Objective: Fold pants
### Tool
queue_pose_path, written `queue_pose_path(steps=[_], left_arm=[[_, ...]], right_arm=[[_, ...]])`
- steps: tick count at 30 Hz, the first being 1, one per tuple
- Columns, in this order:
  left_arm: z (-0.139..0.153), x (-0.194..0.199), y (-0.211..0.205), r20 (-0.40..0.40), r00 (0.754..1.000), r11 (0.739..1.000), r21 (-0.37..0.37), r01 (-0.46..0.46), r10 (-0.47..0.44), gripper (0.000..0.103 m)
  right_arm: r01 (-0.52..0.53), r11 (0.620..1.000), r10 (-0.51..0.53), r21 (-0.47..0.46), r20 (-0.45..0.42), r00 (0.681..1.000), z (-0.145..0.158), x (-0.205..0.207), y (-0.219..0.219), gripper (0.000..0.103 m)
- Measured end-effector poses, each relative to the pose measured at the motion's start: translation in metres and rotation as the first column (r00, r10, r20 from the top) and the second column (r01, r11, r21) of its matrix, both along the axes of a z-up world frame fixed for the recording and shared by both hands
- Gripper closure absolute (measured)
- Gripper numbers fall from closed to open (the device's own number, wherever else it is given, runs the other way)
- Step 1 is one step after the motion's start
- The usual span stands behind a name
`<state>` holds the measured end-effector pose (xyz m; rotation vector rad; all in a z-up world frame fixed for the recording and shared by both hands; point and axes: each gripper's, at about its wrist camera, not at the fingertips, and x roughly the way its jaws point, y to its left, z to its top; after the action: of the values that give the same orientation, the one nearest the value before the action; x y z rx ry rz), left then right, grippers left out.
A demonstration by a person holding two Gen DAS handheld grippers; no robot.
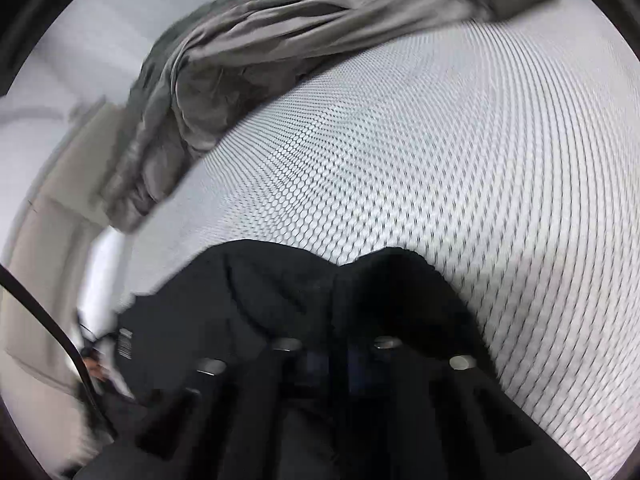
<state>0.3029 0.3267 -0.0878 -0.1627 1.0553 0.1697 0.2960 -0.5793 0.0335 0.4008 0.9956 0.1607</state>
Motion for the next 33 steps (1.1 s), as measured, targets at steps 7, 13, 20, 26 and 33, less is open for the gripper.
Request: queue_pose_path(steps=[7, 13, 20, 26, 33], left_arm=[[-0.007, 0.042, 0.018, 0.032, 0.994, 0.994, 0.021, -0.107, 0.107, 0.079], [-0.004, 0.072, 0.017, 0.033, 0.985, 0.984, 0.051, -0.168, 0.167, 0.074], [0.06, -0.008, 0.015, 0.19, 0.964, 0.982, -0.059, -0.178, 0.186, 0.03], [0.097, -0.114, 0.024, 0.239, 0.95, 0.978, -0.105, -0.179, 0.199, 0.007], [0.08, -0.224, 0.034, 0.203, 0.955, 0.974, -0.112, -0.196, 0.215, 0.007]], right_arm=[[0.142, 0.989, -0.139, -0.049, 0.066, 0.988, 0.012, 0.043, -0.031, 0.098], [0.164, 0.986, -0.162, -0.038, 0.044, 0.986, 0.002, 0.079, -0.033, 0.091], [0.183, 0.983, -0.183, 0.019, 0.219, 0.958, 0.05, -0.026, -0.016, 0.014], [0.24, 0.97, -0.242, 0.049, 0.344, 0.907, 0.076, -0.161, 0.007, 0.001], [0.245, 0.957, -0.287, 0.158, 0.357, 0.889, 0.066, -0.243, 0.03, 0.001]])
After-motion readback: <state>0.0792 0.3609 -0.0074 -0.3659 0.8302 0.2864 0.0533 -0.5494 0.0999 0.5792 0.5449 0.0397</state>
